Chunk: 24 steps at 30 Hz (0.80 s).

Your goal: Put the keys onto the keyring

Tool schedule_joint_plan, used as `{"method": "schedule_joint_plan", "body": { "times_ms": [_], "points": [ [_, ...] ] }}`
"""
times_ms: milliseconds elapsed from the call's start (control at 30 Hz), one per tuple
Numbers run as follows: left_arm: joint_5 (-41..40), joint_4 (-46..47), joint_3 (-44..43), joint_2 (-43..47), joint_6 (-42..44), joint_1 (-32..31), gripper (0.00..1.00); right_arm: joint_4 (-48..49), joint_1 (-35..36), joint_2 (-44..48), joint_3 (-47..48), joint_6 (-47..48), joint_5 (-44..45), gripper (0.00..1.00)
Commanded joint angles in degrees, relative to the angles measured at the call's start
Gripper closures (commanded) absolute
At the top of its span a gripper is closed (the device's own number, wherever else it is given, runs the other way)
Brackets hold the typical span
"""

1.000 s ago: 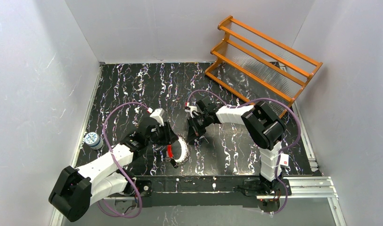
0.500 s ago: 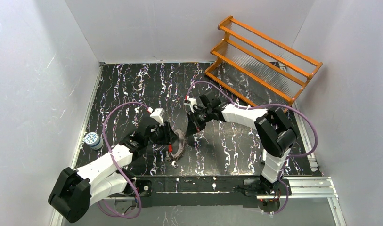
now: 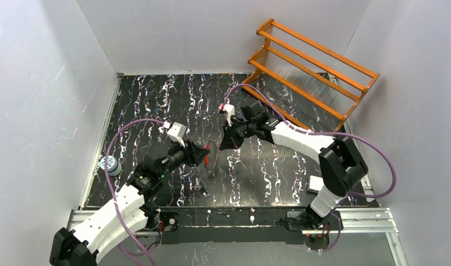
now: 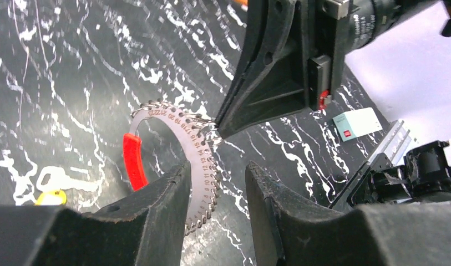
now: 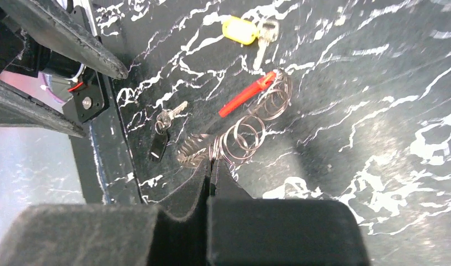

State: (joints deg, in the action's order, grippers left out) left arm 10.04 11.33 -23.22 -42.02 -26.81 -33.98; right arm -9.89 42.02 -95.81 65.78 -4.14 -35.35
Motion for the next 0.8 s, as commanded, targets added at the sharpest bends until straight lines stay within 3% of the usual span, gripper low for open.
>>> {"method": "schedule_joint_plan", "body": {
  "times_ms": [0,267,500,667,767],
  "points": [
    [4.16,7.86,3.32,4.20,7.30,-0.19,0.60,8.12,-0.01,7.07,-2.54,10.36,-3.33,0.99],
    [16.22,15.48,6.15,8.54,18.56,-0.21,0.60,18.91,0.55,17.65,-13.04,27.85,-9.64,0.99],
    [26.20,17.05,5.13,5.72,26.38,-0.66,0.64,19.30,0.92,21.74,-18.31,37.87,-13.22,0.99],
    [26.34,17.09,5.55,4.30,32.33,-3.57,0.63,20.49,1.09,22.90,-21.30,40.55,-15.55,0.99],
    [23.38,17.16,5.56,2.77,31.26,-4.61,0.63,20.74,1.11,20.88,-21.19,34.97,-13.81,0.99]
  ]
}}
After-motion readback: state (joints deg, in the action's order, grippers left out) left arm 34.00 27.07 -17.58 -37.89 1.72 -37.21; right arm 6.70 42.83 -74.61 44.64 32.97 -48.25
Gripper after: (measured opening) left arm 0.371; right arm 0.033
